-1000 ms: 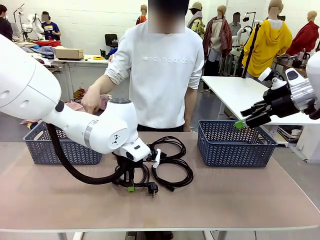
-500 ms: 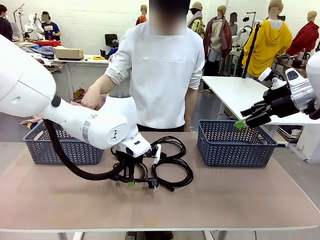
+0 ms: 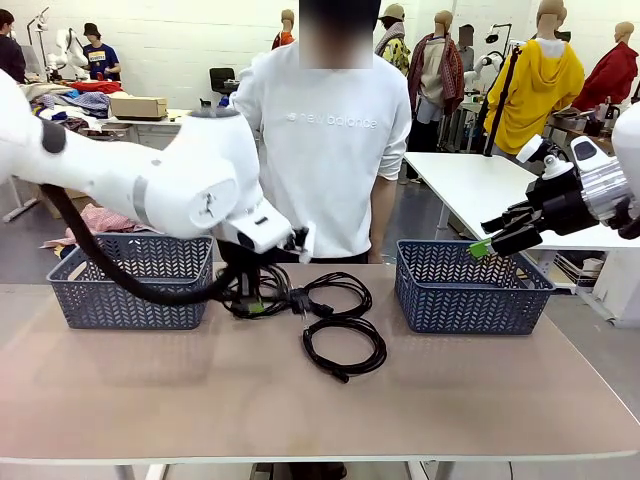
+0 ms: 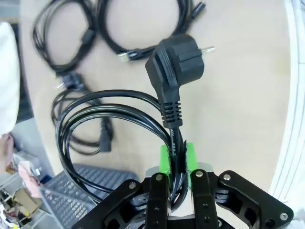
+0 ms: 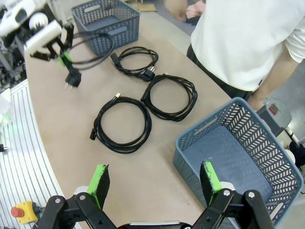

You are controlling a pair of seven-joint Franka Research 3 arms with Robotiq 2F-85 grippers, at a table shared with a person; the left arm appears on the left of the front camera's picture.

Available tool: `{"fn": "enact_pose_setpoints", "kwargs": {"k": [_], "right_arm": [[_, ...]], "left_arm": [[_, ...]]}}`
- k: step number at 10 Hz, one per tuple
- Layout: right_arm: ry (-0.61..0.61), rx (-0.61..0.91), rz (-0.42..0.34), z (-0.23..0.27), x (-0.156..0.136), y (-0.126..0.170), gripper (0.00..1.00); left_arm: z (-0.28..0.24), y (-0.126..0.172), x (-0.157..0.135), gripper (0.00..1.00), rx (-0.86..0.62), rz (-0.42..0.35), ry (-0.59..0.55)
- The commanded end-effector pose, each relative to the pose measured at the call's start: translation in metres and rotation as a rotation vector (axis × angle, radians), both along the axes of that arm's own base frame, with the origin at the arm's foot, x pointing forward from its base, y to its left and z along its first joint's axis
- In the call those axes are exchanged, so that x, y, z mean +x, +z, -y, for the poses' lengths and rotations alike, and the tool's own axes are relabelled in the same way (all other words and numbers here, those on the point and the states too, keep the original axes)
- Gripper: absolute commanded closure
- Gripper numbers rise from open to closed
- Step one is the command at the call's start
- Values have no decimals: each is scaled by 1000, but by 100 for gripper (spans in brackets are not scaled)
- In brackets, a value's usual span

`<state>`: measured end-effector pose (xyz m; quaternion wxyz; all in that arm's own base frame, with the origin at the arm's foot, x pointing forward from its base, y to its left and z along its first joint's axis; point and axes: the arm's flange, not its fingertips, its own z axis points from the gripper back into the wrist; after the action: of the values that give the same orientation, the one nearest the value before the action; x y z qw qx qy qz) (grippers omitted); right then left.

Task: Organize the cables according to human instructions.
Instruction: Pick up a bundle of cables and place it in the basket indicated by the human.

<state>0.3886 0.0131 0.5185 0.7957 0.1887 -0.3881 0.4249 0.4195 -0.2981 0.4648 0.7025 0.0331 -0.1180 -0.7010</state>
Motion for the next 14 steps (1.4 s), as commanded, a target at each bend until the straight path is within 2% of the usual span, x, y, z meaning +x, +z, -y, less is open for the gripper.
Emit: {"fn": "enact_pose_setpoints", "kwargs": {"k": [1,4,6,8,11,12,14], "right_arm": [[5,21,6,-1,1,0,0],[5,21,6,-1,1,0,0],[5,21,6,-1,1,0,0],[5,21,6,-1,1,0,0],[5,21,6,-1,1,0,0],[5,21,6,-1,1,0,0],[5,21,6,-1,1,0,0]], "left_arm": [[-31,27,23,100,9,16,9],[-87,70,56,100,-12,49,99],[-127,84,70,100,-36,55,161],[-159,84,78,100,-52,57,224],[-182,80,83,100,-85,60,327],[-174,81,87,100,-45,55,266],[-174,81,87,100,-45,55,266]]}}
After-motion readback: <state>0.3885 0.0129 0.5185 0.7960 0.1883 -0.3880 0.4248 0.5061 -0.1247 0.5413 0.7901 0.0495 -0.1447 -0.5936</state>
